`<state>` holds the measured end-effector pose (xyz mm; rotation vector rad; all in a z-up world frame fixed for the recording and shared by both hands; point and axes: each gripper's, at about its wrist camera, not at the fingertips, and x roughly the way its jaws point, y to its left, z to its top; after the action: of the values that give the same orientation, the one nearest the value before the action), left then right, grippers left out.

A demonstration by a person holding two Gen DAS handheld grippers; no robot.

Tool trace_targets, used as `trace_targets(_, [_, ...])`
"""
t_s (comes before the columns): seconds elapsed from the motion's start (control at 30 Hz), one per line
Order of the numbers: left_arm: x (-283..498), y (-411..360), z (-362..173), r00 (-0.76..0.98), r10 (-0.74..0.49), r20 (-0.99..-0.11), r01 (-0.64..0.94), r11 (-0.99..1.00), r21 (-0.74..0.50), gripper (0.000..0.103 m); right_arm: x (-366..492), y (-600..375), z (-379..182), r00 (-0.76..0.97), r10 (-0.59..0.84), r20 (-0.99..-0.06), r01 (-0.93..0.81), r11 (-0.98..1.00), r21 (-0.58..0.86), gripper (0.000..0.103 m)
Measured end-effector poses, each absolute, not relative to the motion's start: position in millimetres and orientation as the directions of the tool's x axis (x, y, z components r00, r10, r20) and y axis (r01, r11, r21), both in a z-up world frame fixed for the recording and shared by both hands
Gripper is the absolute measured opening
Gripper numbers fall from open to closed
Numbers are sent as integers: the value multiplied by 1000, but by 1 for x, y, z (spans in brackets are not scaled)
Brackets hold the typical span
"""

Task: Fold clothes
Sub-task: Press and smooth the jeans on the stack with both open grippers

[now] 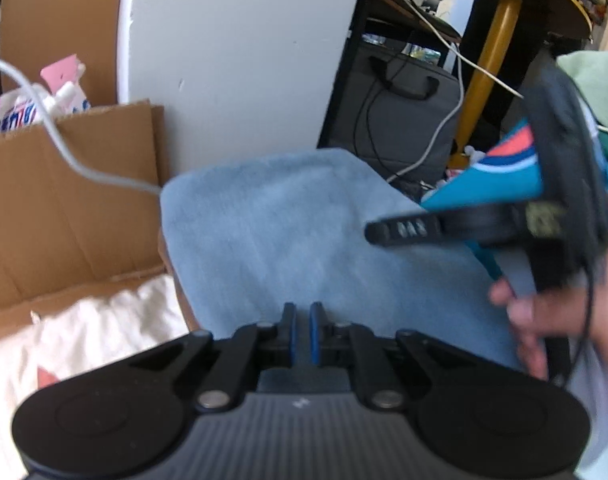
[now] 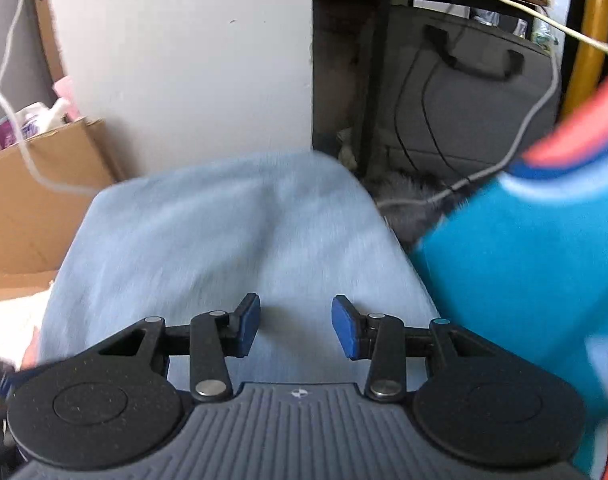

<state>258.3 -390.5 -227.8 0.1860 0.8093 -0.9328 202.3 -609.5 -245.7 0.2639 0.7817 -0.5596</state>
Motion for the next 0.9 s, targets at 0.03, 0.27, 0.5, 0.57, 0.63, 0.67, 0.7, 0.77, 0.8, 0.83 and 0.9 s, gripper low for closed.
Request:
trace_targets(0.03, [255, -387, -228, 329, -643, -692, 777, 601, -188, 8, 196, -604, -247, 575, -381, -724, 555, 832, 3, 47])
trace_targets(0.27, [241, -364, -229, 309, -652, -693, 770, 599, -219, 26, 159, -588, -243, 577, -371, -727, 543, 840, 3, 47])
trace_targets(0.5, [222, -345, -234, 223, -677, -702, 772, 562, -296, 78, 127, -563, -239, 587, -351, -729, 507, 862, -7, 47])
trace_targets(0.57, [222, -342, -242, 185, -679, -710, 752, 563, -342, 75, 117, -555, -235, 597, -351, -722, 504, 864, -3, 47])
trace_targets(0.63, [224, -337, -251, 153, -690, -708, 712, 574, -405, 69, 109, -547, -233, 606, -350, -715, 488, 873, -13, 47])
trace_targets(0.67, [227, -335, -254, 131, -706, -696, 690, 569, -448, 56, 107, -542, -235, 606, -350, -714, 477, 878, -25, 47])
trace_targets(0.7, [230, -332, -258, 107, -724, -681, 667, 561, -491, 49, 105, -539, -236, 604, -342, -720, 472, 881, -23, 47])
trace_targets(0.77, [235, -327, -264, 66, -750, -658, 621, 547, -561, 42, 100, -534, -241, 598, -322, -734, 469, 883, -6, 47])
trace_targets(0.8, [237, -326, -266, 53, -749, -661, 608, 549, -573, 40, 98, -532, -243, 591, -311, -744, 467, 884, 1, 47])
trace_targets(0.83, [238, -324, -268, 42, -745, -665, 598, 552, -581, 37, 98, -530, -244, 581, -300, -756, 462, 887, 3, 47])
trace_targets(0.9, [238, -320, -267, 37, -727, -685, 580, 574, -578, 35, 97, -526, -245, 561, -278, -780, 454, 891, 9, 47])
